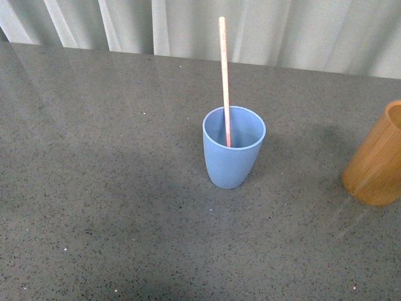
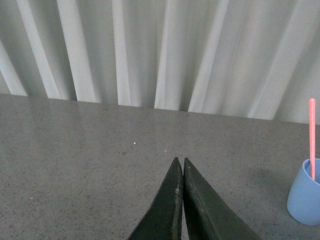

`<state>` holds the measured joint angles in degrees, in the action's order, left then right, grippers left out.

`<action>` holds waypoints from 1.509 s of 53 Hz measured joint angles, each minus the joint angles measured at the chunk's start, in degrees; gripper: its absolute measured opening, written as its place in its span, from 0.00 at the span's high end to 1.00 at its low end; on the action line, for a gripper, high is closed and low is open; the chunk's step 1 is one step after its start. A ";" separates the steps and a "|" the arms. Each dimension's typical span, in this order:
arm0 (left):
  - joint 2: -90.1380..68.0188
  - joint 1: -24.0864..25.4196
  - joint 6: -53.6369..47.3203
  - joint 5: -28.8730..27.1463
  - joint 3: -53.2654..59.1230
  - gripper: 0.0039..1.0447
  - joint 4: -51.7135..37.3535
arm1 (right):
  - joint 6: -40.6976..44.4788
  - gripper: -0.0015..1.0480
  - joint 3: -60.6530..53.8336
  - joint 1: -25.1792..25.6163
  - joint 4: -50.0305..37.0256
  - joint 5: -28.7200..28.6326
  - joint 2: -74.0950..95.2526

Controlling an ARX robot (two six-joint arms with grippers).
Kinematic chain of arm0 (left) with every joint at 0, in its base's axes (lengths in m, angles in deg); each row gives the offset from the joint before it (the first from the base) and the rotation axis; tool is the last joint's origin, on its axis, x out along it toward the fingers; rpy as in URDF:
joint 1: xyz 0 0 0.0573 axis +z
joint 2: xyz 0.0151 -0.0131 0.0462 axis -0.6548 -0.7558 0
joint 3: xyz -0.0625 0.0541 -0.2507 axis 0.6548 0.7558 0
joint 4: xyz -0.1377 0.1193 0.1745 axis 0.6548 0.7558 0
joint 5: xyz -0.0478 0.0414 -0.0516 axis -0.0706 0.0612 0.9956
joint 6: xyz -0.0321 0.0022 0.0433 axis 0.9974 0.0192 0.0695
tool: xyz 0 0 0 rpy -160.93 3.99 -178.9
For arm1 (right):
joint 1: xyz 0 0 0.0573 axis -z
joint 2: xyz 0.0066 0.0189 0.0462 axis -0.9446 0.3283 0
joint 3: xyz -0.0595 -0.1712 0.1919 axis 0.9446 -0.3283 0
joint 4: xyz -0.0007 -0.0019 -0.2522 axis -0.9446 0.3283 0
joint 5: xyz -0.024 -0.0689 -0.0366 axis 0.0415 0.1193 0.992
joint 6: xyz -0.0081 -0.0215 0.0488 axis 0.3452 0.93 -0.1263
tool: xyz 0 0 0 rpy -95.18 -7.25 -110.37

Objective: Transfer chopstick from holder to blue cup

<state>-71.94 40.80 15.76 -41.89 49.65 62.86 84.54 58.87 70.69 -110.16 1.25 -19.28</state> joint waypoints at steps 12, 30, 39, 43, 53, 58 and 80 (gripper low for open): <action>0.00 0.00 0.00 0.00 -0.02 0.97 0.00 | 0.00 0.99 -0.02 0.00 6.75 0.00 -7.08; 0.00 0.00 0.00 0.00 0.00 0.97 0.00 | 0.00 0.99 -0.02 0.00 12.90 0.00 -13.33; 0.00 0.00 0.00 0.00 0.00 0.97 0.00 | 0.00 0.99 -0.02 0.00 15.21 0.00 -15.63; 0.00 0.00 0.00 0.00 0.00 0.97 0.00 | 0.00 0.99 -0.02 0.00 16.35 0.00 -16.81; 0.00 0.00 0.00 0.00 -0.02 0.97 0.00 | -0.02 0.99 0.00 0.00 26.84 0.00 -27.08; 0.04 0.00 0.00 0.02 0.00 0.97 0.00 | -0.02 0.99 0.00 0.00 27.02 0.02 -27.10; 0.02 0.00 0.00 0.00 0.00 0.59 0.00 | 0.04 0.60 0.00 0.00 27.04 0.02 -27.10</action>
<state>-71.92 40.80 15.76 -41.89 49.65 62.86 84.59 58.87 70.69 -83.13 1.27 -46.38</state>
